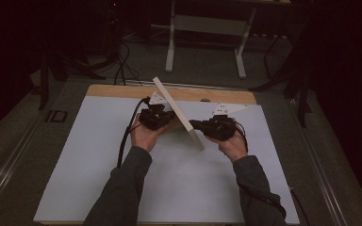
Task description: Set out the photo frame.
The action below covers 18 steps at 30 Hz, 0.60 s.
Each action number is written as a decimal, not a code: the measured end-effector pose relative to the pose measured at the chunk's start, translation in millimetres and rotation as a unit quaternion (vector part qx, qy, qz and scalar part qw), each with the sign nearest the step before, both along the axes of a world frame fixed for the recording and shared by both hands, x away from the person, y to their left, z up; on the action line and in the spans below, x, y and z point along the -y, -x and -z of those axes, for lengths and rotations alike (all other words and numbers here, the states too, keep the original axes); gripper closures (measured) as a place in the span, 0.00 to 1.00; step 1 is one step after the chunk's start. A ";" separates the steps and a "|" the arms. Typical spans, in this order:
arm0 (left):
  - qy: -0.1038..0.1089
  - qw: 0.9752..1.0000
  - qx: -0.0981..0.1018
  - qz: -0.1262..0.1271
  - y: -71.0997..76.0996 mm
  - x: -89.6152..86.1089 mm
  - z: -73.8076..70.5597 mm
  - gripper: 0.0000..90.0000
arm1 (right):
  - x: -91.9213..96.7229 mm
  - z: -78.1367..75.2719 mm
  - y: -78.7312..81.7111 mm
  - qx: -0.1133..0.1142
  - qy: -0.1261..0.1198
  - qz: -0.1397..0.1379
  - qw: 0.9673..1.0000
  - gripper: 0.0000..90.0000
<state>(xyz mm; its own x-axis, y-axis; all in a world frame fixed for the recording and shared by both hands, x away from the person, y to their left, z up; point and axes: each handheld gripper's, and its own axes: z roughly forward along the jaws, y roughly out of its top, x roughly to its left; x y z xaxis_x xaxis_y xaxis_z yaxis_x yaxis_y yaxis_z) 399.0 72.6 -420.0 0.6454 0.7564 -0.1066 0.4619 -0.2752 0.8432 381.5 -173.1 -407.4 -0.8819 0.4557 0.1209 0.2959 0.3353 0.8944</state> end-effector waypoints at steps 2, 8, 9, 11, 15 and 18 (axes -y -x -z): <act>0.000 1.000 0.000 0.000 0.0 -0.1 0.0 1.00 | -0.7 0.0 0.4 0.001 0.001 -0.002 1.000 1.00; 0.001 1.000 0.000 -0.001 -0.3 -0.8 -0.2 1.00 | -6.9 0.3 3.7 0.002 0.004 -0.016 1.000 1.00; 0.001 1.000 0.000 -0.001 -0.3 -1.0 -0.1 1.00 | -8.1 0.4 4.3 0.000 0.004 -0.018 1.000 1.00; 0.001 1.000 0.000 -0.002 -0.5 -1.2 -0.1 1.00 | -10.0 0.6 5.1 0.003 0.006 -0.022 1.000 1.00; 0.000 1.000 0.001 -0.002 -0.6 -1.9 -0.1 1.00 | -13.3 0.7 6.7 0.003 0.009 -0.028 1.000 1.00; 0.002 1.000 0.000 -0.003 -0.7 -2.0 0.0 1.00 | -15.9 1.0 8.1 0.005 0.012 -0.034 0.999 1.00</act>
